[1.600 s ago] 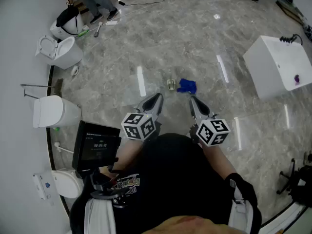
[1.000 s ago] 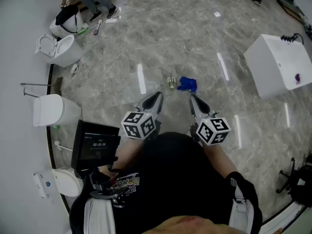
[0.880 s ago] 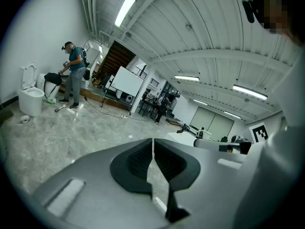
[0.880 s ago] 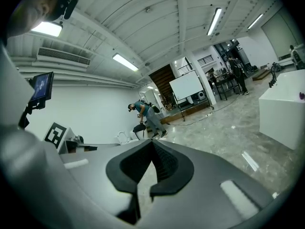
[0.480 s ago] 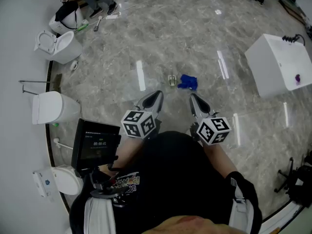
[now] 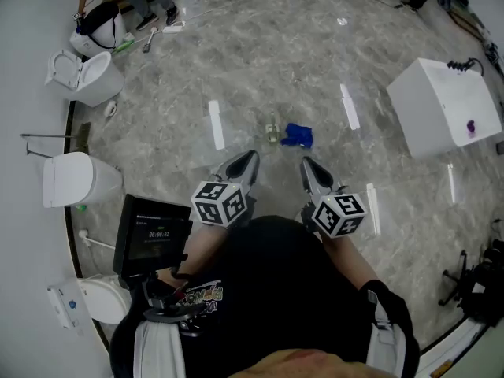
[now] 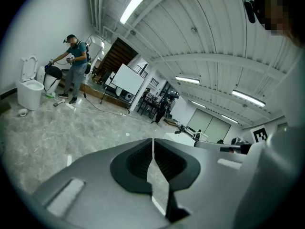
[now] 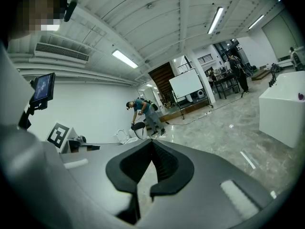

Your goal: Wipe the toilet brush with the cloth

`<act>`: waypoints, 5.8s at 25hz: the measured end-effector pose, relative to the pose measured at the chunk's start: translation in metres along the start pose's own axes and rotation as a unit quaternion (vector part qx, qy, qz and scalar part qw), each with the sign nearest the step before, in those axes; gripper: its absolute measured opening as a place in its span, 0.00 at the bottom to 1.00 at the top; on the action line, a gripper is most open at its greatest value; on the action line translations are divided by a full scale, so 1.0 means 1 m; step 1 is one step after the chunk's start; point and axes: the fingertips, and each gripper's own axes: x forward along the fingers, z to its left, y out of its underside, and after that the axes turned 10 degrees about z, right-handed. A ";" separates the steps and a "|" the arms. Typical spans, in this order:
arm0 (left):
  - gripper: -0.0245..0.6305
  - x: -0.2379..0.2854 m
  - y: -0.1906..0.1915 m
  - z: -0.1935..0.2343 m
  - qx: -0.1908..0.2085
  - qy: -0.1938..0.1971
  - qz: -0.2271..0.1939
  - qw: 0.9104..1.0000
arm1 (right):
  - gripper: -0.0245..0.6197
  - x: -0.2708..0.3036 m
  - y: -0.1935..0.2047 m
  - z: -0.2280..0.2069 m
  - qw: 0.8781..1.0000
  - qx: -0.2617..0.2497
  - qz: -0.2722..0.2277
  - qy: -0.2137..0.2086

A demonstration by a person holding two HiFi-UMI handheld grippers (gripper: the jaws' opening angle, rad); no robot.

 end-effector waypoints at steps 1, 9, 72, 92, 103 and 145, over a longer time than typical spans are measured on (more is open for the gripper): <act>0.06 -0.002 0.001 0.003 0.000 0.002 0.003 1.000 | 0.04 0.002 0.002 0.003 1.000 0.002 0.001 0.002; 0.06 -0.006 0.019 0.027 0.004 0.029 0.039 0.999 | 0.04 0.014 0.031 0.020 0.999 0.026 0.004 0.030; 0.08 0.326 0.148 0.238 -0.019 -0.083 0.188 0.979 | 0.22 0.266 0.127 -0.277 0.987 0.065 0.137 0.057; 0.17 0.453 0.281 0.336 0.028 -0.119 0.113 0.986 | 0.32 0.421 0.311 -0.437 0.982 -0.075 0.174 -0.024; 0.29 0.519 0.253 0.381 0.165 -0.100 0.045 0.980 | 0.40 0.524 0.477 -0.624 0.948 -0.135 0.281 0.071; 0.21 0.553 0.225 0.384 0.235 -0.092 -0.003 0.968 | 0.20 0.708 0.465 -0.575 0.902 -0.281 0.325 -0.041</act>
